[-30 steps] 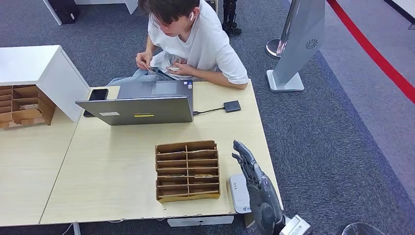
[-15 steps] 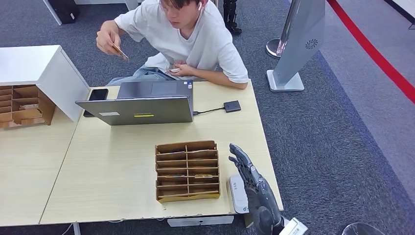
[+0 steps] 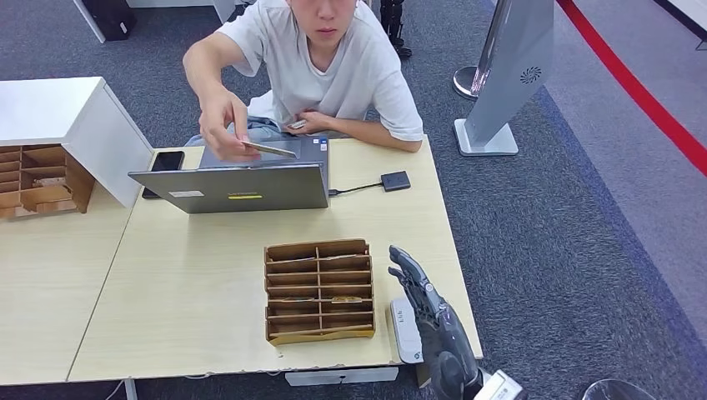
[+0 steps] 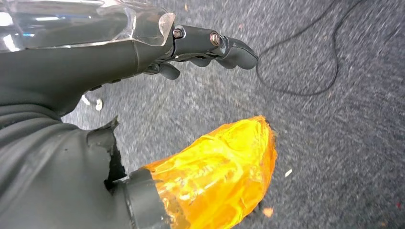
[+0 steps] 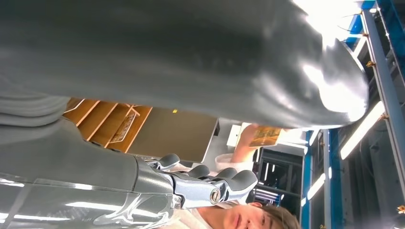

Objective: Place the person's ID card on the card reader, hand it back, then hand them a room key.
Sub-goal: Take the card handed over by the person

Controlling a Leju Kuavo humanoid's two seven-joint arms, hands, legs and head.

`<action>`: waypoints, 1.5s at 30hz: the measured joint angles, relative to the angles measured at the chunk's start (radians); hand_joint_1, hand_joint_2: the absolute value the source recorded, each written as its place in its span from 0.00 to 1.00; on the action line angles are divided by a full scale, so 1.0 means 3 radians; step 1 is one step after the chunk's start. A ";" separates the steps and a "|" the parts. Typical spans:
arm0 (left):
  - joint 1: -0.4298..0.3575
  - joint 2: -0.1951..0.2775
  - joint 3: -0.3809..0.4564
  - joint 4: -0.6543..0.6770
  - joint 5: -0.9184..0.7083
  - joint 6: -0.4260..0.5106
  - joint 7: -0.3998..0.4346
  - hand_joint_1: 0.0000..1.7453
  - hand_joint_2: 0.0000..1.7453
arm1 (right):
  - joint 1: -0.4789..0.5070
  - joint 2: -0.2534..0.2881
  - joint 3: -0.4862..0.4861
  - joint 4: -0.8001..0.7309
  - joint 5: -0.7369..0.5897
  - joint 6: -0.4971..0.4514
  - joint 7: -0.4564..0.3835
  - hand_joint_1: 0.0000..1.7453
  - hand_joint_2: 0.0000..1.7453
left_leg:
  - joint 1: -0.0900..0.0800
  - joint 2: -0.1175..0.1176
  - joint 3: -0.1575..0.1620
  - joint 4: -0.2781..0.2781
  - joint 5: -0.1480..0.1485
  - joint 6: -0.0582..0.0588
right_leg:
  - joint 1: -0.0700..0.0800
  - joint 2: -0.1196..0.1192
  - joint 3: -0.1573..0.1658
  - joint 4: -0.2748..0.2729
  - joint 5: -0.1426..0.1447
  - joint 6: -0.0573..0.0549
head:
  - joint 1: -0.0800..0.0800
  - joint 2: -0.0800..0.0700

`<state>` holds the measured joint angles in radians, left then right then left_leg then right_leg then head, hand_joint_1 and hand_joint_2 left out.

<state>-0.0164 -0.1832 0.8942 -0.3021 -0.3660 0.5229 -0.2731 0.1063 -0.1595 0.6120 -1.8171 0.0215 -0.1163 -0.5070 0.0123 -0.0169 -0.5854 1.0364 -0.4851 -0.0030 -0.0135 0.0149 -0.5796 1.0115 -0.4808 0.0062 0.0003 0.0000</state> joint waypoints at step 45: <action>-0.0054 0.0018 0.0005 0.0000 -0.0602 -0.0278 0.0226 0.00 0.00 | -0.1538 0.0026 0.0364 0.0398 0.4026 -0.0834 0.1954 0.26 1.00 | 0.0000 -0.0001 0.0001 0.0000 0.0005 0.0000 | 0.0000 0.0000 0.0003 0.0001 0.0003 0.0001 | 0.0000 0.0000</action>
<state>-0.0327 -0.1778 0.8956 -0.3021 -0.5465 0.4395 -0.2052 -0.3552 -0.1515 0.7213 -1.6977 1.2292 -0.3666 0.0793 0.0123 -0.0172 -0.5851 1.0365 -0.4837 -0.0030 -0.0135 0.0149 -0.5789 1.0119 -0.4799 0.0064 0.0002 0.0000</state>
